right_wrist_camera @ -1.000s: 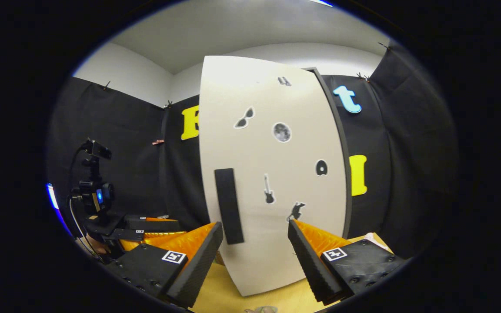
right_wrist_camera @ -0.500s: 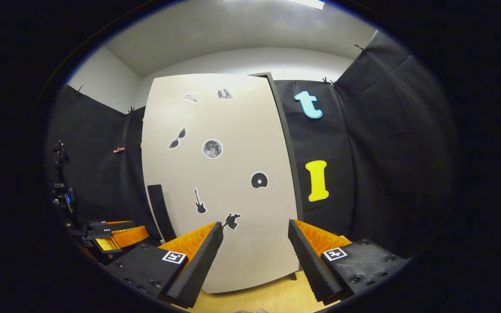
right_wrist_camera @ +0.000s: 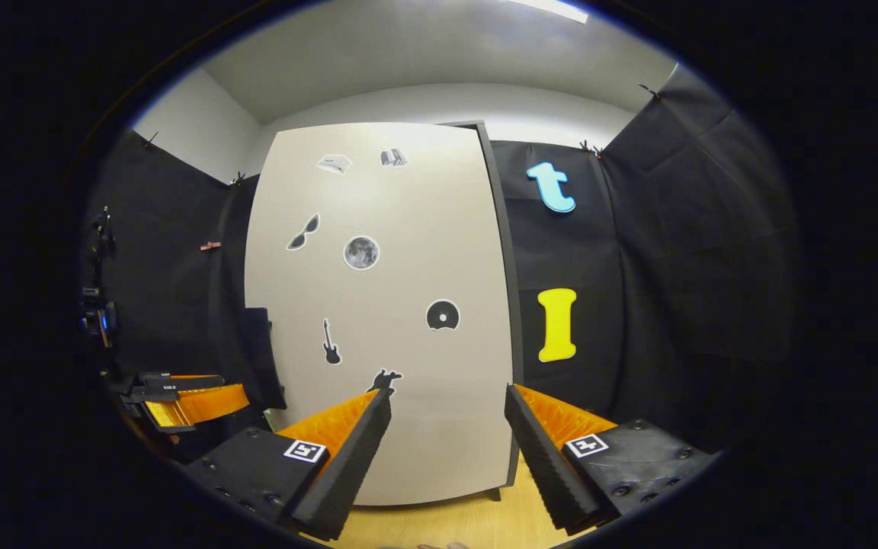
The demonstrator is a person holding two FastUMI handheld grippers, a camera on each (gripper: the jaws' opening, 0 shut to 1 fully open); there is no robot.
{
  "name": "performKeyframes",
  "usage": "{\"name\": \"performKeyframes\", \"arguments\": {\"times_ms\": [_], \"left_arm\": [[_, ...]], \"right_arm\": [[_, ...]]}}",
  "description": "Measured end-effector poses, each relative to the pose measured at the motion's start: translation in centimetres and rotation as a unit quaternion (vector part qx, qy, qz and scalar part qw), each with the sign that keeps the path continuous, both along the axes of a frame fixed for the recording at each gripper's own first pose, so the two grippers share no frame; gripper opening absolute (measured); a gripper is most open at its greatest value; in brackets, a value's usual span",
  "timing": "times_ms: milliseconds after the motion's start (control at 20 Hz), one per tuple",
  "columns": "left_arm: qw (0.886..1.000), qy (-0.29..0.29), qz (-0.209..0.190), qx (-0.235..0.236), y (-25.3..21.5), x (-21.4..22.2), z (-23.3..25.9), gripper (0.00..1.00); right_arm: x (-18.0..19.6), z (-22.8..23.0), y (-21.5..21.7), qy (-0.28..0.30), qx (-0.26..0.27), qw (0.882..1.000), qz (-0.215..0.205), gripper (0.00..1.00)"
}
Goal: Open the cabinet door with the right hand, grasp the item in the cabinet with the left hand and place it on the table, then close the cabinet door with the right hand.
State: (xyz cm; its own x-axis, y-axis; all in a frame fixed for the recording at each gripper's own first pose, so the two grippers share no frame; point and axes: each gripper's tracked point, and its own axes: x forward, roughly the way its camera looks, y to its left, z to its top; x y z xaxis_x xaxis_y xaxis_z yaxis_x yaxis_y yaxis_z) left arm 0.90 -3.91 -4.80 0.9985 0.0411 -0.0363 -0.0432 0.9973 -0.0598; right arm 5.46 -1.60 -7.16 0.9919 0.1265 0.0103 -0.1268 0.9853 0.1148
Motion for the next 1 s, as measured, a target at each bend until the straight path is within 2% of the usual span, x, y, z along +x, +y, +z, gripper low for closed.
{"name": "performKeyframes", "arguments": {"times_ms": [200, 400, 900, 1000], "left_arm": [[1.0, 0.002, 0.012, 0.0, 0.6, 0.7, -0.2, 0.95], [1.0, 0.003, 0.009, 0.003, 0.1, 1.2, -0.4, 0.95], [1.0, 0.008, 0.007, 0.0, 0.2, 1.3, -0.9, 0.95], [1.0, 0.007, 0.006, 0.003, 0.2, 1.3, -0.8, 0.95]], "right_arm": [[-0.1, 0.2, 0.7, -0.013, -0.018, 1.0, 0.017, 0.98], [-0.6, 0.2, 1.4, -0.011, -0.027, 0.999, 0.033, 0.98], [-1.6, 0.2, 0.9, -0.01, -0.039, 0.999, 0.034, 1.0], [-1.8, 0.2, 0.8, -0.012, -0.044, 0.998, 0.035, 0.98]]}}
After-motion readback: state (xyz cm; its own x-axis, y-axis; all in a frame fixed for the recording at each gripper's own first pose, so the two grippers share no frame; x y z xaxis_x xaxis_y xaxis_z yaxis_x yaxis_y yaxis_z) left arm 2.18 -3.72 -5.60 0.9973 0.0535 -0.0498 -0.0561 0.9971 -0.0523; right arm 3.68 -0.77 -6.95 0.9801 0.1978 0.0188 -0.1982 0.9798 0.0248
